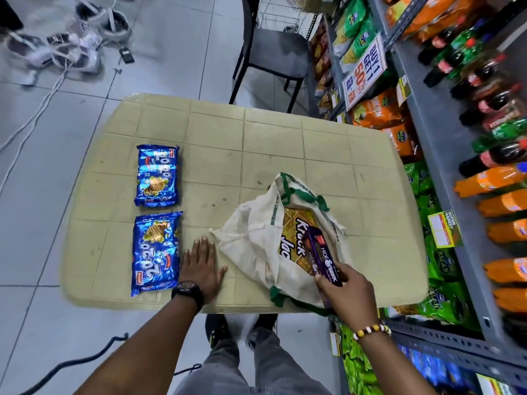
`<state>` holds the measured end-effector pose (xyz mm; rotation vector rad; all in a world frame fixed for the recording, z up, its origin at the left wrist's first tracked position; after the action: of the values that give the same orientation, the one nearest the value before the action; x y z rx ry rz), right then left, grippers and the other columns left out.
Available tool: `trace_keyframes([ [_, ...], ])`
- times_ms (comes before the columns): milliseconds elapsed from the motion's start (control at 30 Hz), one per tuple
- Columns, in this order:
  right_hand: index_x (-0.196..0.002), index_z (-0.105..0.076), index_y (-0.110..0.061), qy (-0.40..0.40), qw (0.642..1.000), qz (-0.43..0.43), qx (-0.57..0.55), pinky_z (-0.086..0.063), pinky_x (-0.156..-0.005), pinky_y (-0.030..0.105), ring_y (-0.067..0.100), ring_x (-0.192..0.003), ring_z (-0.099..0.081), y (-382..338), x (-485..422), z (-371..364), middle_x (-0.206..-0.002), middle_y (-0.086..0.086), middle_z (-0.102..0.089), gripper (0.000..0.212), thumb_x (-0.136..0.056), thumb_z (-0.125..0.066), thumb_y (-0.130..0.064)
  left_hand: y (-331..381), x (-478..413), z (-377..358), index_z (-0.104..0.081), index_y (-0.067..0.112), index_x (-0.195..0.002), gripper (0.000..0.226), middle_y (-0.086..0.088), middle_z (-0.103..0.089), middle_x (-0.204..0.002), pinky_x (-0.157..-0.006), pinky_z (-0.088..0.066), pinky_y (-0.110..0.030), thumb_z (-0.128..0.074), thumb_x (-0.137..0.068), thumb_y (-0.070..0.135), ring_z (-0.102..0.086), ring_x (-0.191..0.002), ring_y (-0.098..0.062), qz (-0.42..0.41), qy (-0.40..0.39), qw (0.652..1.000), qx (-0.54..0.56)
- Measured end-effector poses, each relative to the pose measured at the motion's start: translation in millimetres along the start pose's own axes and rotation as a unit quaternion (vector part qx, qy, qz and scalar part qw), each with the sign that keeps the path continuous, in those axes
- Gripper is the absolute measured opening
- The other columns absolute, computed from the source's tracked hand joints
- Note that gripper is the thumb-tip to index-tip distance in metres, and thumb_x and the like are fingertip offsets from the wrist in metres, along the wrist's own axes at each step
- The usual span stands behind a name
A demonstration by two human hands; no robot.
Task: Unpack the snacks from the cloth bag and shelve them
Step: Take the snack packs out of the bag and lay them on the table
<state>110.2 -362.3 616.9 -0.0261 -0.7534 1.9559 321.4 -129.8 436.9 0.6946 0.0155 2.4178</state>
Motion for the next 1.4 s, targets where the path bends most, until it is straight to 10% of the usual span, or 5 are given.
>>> trace_keyframes([
  [133, -0.087, -0.067, -0.047, 0.020, 0.999, 0.030, -0.021, -0.057, -0.068, 0.028, 0.004, -0.080, -0.067, -30.0, -8.2, 14.7, -0.080, -0.025, -0.067, 0.020, -0.069, -0.077, -0.046, 4.9, -5.0, -4.2, 0.008, 0.012, -0.155, 0.081, -0.012, 0.011, -0.165, -0.123, 0.001, -0.051, -0.014, -0.095, 0.060, 0.009, -0.153, -0.028, 0.019, 0.014, 1.000, 0.020],
  [300, -0.094, -0.069, -0.045, 0.032, 0.993, 0.102, -0.043, -0.038, -0.050, 0.001, -0.021, -0.073, -0.058, -104.1, -67.9, 14.8, -0.073, -0.031, -0.065, 0.025, -0.070, -0.077, -0.046, 3.5, -7.9, -15.1, 0.009, 0.013, -0.156, 0.079, -0.010, 0.012, -0.165, -0.122, 0.003, -0.052, -0.011, -0.095, 0.060, 0.010, -0.153, -0.027, 0.027, 0.027, 0.999, 0.036],
  [500, -0.111, -0.063, -0.036, 0.020, 0.977, 0.213, -0.004, -0.059, -0.074, 0.032, 0.007, -0.081, -0.068, -198.1, -164.7, -22.3, -0.087, -0.018, -0.071, 0.041, -0.073, -0.072, -0.047, 3.2, -9.9, -22.0, -0.003, 0.012, -0.157, 0.080, -0.009, -0.003, -0.166, -0.122, 0.002, -0.051, -0.014, -0.093, 0.059, -0.001, -0.153, -0.027, 0.029, 0.061, 0.997, 0.047],
  [1067, -0.140, -0.044, -0.030, -0.225, 0.861, 0.279, 0.360, -0.031, -0.109, 0.052, 0.030, -0.131, -0.046, -225.8, -255.7, -188.7, -0.137, 0.005, -0.057, 0.059, -0.085, -0.067, -0.035, 2.1, -14.7, -41.0, -0.018, 0.011, -0.156, 0.077, -0.009, -0.016, -0.164, -0.122, -0.002, -0.051, -0.025, -0.095, 0.058, -0.011, -0.152, -0.029, 0.028, 0.122, 0.991, 0.043],
  [1400, -0.137, -0.051, -0.019, 0.024, 0.972, 0.236, -0.010, -0.042, -0.096, 0.022, 0.017, -0.118, -0.060, -113.3, -165.0, -4.5, -0.129, 0.004, -0.064, 0.056, -0.085, -0.070, -0.019, 6.1, -5.5, -6.5, -0.010, 0.018, -0.157, 0.076, -0.006, -0.006, -0.166, -0.122, -0.002, -0.049, -0.024, -0.094, 0.057, -0.005, -0.153, -0.026, 0.048, 0.031, 0.996, 0.064],
])
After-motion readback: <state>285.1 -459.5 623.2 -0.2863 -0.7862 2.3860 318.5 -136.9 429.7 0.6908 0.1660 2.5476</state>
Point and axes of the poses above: each hand's wrist, its own x-axis away from the middle knuckle, its own z-axis out of the back of the hand, y = z × x, the point moved 2 cm from there along -x, towards the middle knuckle
